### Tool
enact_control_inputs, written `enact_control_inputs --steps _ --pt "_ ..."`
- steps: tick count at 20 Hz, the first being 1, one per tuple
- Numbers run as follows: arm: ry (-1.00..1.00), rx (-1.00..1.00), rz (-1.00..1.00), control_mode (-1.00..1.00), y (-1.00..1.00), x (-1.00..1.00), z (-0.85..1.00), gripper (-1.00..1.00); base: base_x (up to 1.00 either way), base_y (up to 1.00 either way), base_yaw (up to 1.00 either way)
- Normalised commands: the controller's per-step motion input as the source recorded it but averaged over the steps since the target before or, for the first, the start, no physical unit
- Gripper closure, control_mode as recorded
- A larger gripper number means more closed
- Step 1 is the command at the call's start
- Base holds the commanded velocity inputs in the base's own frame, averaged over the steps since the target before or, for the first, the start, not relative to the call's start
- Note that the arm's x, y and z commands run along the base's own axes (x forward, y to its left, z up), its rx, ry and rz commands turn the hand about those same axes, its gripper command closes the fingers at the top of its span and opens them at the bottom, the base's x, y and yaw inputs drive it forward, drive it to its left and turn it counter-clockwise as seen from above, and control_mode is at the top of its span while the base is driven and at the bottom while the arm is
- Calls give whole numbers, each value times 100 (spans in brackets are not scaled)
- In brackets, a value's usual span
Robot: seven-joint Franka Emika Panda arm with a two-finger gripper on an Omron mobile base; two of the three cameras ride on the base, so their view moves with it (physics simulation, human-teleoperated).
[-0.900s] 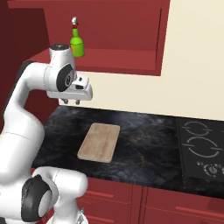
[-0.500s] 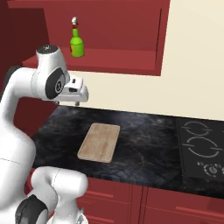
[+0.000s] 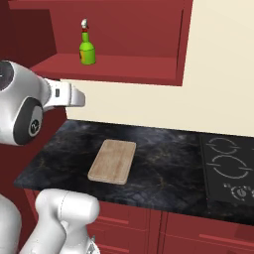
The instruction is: Grab the spray bottle from the cabinet, then place it next to the cutting board for sanitizing. Then grab the dish brush from the countertop next to the sink and place it next to the cutting board.
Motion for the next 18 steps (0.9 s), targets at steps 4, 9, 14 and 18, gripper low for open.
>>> enact_control_inputs --steps 4,9,14,18 --pt "-50 5 2 -100 2 -17 79 -100 0 0 0" --pt "-41 15 4 -100 11 1 36 -100 0 0 0" --pt "-28 6 0 -100 8 20 7 -100 0 0 0" --pt "-18 1 0 -100 11 29 12 -100 0 0 0"
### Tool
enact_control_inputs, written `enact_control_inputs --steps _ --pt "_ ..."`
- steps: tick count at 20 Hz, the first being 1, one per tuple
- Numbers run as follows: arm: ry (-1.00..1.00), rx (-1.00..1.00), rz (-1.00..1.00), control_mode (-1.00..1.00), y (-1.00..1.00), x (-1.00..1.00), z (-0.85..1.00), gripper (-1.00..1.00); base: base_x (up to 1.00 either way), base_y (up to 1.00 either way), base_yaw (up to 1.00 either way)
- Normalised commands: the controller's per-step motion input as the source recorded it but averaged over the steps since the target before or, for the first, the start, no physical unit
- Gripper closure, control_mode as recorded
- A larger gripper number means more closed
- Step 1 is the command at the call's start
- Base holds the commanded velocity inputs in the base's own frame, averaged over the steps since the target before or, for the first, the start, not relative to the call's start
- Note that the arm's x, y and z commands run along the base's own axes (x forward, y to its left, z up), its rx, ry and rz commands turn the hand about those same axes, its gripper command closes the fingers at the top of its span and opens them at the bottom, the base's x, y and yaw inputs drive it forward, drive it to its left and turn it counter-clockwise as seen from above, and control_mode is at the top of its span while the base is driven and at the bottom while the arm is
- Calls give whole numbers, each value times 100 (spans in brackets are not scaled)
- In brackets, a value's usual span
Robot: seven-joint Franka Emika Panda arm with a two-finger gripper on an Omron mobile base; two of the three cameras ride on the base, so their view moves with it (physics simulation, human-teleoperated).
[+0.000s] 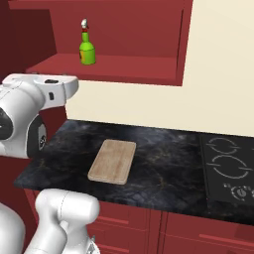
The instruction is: Grab the spray bottle from the cabinet, then place it next to the cutting board for sanitizing. Then grab the dish brush from the countertop next to the sink and place it next to the cutting board.
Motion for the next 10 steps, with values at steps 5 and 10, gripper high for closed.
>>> enact_control_inputs --steps 5,10 --pt "-4 0 0 -100 7 4 41 -100 0 0 0" --pt "1 -1 0 -100 3 4 39 -100 0 0 0"
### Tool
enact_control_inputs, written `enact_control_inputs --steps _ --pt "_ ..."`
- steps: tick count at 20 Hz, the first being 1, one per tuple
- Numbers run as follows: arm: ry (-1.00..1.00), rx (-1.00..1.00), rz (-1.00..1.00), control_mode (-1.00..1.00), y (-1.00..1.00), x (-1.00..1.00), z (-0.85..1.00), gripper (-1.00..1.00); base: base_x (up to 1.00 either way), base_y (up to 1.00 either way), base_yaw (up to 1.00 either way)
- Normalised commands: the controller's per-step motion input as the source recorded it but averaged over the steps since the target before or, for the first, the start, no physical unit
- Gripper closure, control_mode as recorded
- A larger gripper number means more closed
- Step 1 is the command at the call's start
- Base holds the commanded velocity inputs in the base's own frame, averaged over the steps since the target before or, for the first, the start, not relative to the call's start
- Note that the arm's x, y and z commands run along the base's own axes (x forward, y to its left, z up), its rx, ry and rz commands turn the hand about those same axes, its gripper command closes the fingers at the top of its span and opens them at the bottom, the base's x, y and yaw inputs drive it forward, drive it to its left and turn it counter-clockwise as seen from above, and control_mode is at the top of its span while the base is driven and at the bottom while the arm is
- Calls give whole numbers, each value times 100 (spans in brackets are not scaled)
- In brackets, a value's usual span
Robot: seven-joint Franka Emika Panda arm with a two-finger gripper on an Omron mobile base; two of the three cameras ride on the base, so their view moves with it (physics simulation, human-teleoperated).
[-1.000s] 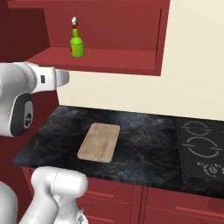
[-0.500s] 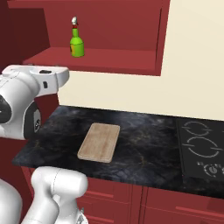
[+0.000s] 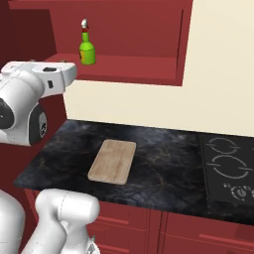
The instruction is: Grab the spray bottle from the cabinet, then place it next to the cutting board for sanitizing. Then grab the dish brush from the countertop next to the sink and place it next to the cutting board.
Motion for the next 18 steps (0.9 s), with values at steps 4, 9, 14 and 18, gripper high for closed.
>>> enact_control_inputs --steps 4,9,14,18 --pt "8 -1 6 -100 2 28 37 -100 0 0 0" --pt "-4 -9 4 -100 9 9 22 -100 0 0 0" --pt "4 -9 0 -100 29 41 -5 -100 0 0 0" --pt "28 0 3 -100 7 69 -8 -100 0 0 0"
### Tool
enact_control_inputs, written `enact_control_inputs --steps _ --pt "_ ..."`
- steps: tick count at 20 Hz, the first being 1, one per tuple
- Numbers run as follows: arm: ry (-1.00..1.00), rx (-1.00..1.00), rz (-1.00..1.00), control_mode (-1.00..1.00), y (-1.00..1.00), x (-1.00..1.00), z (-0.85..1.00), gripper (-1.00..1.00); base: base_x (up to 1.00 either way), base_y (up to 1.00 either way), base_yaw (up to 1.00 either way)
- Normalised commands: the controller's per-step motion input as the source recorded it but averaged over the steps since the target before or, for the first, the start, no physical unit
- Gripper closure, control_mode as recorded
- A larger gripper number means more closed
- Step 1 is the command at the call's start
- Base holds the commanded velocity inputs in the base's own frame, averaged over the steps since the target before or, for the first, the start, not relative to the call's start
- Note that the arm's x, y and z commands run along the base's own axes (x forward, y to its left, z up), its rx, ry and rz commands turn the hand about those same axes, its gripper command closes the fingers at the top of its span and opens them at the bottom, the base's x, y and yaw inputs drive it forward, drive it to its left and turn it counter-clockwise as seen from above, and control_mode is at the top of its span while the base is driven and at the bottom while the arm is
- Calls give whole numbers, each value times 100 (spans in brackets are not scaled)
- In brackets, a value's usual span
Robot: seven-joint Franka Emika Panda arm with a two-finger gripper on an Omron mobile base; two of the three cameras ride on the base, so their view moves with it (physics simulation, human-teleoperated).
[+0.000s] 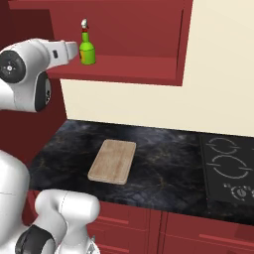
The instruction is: Grab the spray bottle from the cabinet, then place it next to the cutting board for sanitizing. Then grab the dish brush from the countertop next to the sink and place it next to the cutting board.
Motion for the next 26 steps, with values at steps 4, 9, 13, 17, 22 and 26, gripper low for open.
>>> enact_control_inputs --steps 4,9,13,17,22,26 --pt "6 0 2 -100 16 64 -18 -100 0 0 0" --pt "0 0 2 -100 9 53 -14 -100 0 0 0" --pt "-2 0 1 -100 0 55 -14 -100 0 0 0" --pt "0 0 0 -100 5 63 -14 -100 0 0 0" --pt "0 0 0 -100 2 67 0 -100 0 0 0" --pt "1 0 0 -100 0 66 0 -100 0 0 0"
